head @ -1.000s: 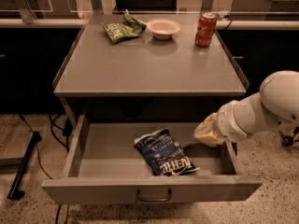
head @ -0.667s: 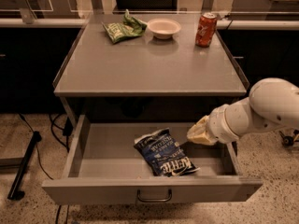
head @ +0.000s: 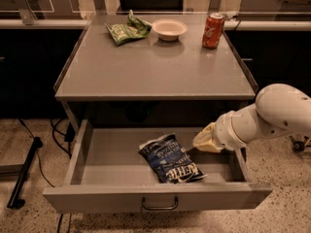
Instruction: Pick blue chip bag from top drawer and place on counter
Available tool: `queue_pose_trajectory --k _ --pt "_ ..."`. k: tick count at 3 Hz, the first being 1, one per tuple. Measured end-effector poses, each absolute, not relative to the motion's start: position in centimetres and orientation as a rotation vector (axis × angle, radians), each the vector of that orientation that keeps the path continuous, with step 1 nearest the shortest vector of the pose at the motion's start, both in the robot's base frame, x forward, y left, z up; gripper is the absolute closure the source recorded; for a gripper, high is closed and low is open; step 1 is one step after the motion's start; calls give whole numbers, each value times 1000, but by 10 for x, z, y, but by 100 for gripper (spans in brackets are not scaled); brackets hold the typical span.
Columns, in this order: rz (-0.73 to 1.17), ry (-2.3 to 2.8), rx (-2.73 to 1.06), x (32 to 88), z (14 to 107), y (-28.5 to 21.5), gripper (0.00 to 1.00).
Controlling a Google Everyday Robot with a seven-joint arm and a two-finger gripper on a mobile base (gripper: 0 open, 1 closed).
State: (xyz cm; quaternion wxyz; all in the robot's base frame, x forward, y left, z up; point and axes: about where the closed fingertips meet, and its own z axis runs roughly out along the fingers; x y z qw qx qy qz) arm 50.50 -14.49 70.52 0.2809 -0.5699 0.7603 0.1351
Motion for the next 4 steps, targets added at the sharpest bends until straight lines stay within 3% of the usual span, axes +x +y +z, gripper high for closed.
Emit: queue_pose_trajectory --k 2,3,4 --pt "443 2021 -1579 512 669 -121 97" --pt "467 2006 -1597 515 660 -111 73" --pt "483 1982 -1611 521 656 -100 66"
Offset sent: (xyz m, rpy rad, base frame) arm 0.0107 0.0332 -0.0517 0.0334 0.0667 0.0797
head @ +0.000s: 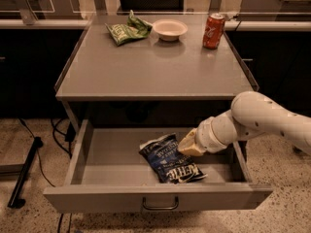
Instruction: Pick blue chip bag from top drawer and place on counter
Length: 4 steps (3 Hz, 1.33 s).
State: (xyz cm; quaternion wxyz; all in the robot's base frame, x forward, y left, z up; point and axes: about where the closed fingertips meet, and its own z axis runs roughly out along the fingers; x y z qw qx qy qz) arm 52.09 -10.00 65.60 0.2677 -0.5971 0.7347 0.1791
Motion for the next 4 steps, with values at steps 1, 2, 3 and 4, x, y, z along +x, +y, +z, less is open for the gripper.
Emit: queue_pose_trajectory --k 1,2,3,4 --pt "488 1972 -1618 524 655 -96 72" --pt "489 1970 -1619 524 655 -95 73" --pt "490 1969 -1620 525 654 -94 58" --pt "495 1967 -1624 529 652 -92 39"
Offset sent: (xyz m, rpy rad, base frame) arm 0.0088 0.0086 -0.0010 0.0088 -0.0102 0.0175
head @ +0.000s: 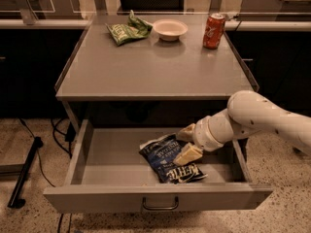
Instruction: Pick blue chip bag from top drawer and place on counter
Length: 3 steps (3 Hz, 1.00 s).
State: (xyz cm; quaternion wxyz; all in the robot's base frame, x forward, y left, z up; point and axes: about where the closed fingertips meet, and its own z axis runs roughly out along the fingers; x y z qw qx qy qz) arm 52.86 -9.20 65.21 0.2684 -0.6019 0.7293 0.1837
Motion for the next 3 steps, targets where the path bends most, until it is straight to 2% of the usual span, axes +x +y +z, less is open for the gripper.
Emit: queue_pose_trajectory --k 3 --pt "574 2043 -1620 545 603 -86 43"
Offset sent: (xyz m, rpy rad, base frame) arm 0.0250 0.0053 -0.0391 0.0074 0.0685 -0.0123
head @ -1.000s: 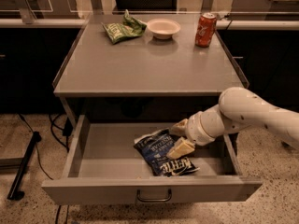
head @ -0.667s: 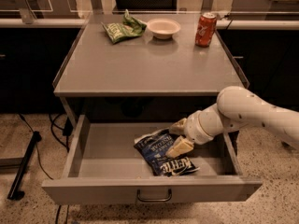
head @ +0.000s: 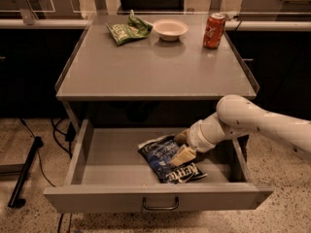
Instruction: Pick blue chip bag from top drawer and place on counter
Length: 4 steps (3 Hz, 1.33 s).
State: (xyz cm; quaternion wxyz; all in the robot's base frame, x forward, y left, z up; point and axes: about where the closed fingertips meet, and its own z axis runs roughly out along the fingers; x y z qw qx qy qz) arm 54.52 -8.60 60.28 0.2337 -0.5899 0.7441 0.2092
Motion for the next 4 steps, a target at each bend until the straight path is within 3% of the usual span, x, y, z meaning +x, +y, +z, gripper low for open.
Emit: queue_pose_trajectory --k 2,3,4 --pt "568 2031 -1624 543 611 -83 92" --pt "534 2014 -1627 539 641 -79 100" --pt "518 2000 -1635 535 663 -77 100"
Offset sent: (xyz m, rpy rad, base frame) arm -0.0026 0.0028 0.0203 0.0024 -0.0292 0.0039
